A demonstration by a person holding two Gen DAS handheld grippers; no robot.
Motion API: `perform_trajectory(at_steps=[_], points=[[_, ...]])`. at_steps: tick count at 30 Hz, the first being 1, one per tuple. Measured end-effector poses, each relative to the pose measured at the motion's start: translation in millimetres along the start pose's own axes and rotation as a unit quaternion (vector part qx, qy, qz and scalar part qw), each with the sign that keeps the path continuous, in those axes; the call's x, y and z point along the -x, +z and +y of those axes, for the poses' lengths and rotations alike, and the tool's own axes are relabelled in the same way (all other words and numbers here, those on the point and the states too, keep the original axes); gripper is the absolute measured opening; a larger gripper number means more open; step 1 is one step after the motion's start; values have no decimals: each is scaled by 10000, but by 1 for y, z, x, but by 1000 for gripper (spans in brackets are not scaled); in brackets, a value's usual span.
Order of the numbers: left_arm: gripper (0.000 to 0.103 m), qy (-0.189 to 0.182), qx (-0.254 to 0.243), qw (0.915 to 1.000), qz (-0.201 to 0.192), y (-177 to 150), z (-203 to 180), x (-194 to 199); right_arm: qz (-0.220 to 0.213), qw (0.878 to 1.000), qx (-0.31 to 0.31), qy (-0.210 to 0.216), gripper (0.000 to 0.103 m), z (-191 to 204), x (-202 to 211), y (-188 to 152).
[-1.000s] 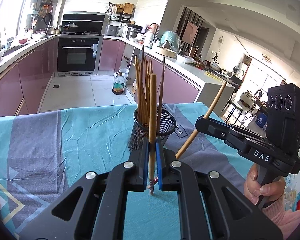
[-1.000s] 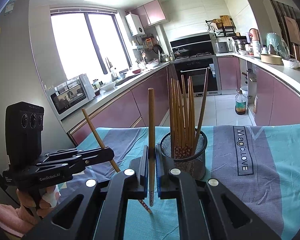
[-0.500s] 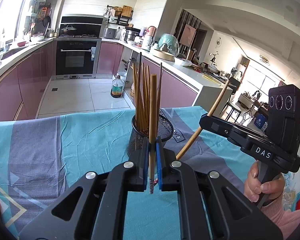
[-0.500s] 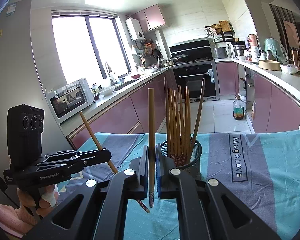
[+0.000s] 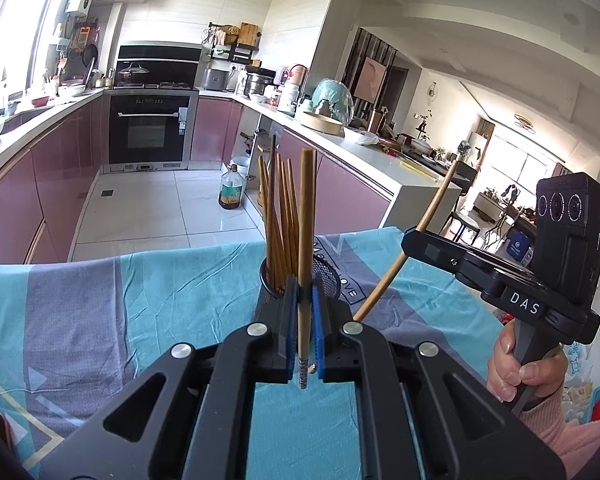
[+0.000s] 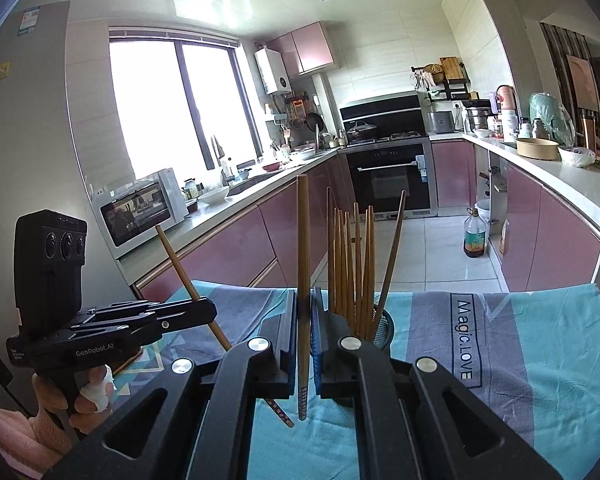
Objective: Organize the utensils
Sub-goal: 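Lower the left tool's chopstick into the mesh cup while the right tool lowers its own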
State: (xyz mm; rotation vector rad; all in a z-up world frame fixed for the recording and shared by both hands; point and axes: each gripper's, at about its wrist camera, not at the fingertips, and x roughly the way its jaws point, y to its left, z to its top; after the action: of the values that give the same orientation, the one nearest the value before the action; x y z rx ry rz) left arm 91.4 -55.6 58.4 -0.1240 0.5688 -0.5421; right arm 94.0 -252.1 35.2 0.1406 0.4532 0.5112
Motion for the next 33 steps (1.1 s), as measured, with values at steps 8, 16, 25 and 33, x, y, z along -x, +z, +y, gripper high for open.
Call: perform_trajectory(at_steps=[8, 16, 25, 33], points=[[7, 13, -123, 9999, -116, 12, -6, 0, -77, 10000, 57, 12, 5, -1, -1, 10], [7, 26, -213, 9996, -206, 21, -11, 0, -159, 9998, 148, 31, 5, 1, -1, 19], [7, 65, -299, 9989, -347, 27, -15, 2, -288, 9994, 189, 17, 5, 0, 0, 32], [7, 99, -349, 9983, -447, 29, -20, 5, -399, 9990, 198, -23, 5, -3, -2, 42]])
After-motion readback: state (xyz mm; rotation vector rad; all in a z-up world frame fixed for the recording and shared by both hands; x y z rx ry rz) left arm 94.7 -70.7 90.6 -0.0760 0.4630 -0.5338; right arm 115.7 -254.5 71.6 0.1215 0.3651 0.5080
